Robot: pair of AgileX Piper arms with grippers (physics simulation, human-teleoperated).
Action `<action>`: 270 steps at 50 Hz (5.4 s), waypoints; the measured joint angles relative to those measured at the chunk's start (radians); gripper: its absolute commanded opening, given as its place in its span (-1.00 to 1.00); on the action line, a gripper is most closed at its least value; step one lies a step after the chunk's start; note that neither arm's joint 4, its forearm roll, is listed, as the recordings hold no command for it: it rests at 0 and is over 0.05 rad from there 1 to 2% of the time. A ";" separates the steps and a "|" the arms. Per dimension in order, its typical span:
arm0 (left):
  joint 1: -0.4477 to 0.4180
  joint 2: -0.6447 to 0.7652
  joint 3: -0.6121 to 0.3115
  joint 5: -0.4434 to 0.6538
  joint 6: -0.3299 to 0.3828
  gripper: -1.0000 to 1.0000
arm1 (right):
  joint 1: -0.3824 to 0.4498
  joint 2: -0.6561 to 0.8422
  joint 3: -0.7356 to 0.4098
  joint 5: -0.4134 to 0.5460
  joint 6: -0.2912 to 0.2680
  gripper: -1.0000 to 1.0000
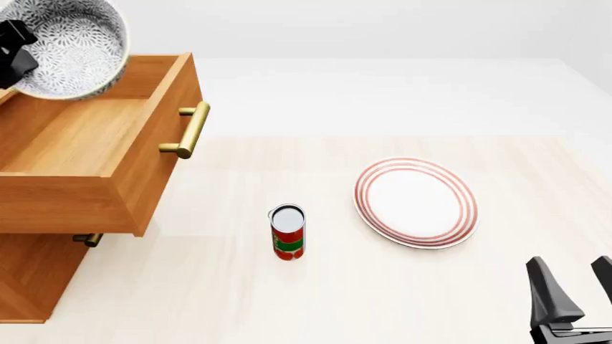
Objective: Put the bowl in the top drawer of the cabinet.
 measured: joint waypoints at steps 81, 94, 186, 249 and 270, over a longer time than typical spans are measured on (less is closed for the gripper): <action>0.067 0.175 0.044 -0.109 0.007 -1.00 | 0.000 0.001 -0.003 0.002 0.000 1.00; 0.074 0.196 0.047 -0.121 0.011 -1.00 | 0.000 0.001 -0.003 0.002 0.000 1.00; 0.081 0.287 0.054 -0.204 0.064 -1.00 | 0.000 0.001 -0.003 0.002 0.000 1.00; 0.085 0.291 0.072 -0.233 0.126 1.00 | 0.000 0.001 -0.003 0.002 0.000 1.00; 0.084 0.296 0.057 -0.191 0.136 1.00 | 0.000 0.001 -0.003 0.002 0.000 1.00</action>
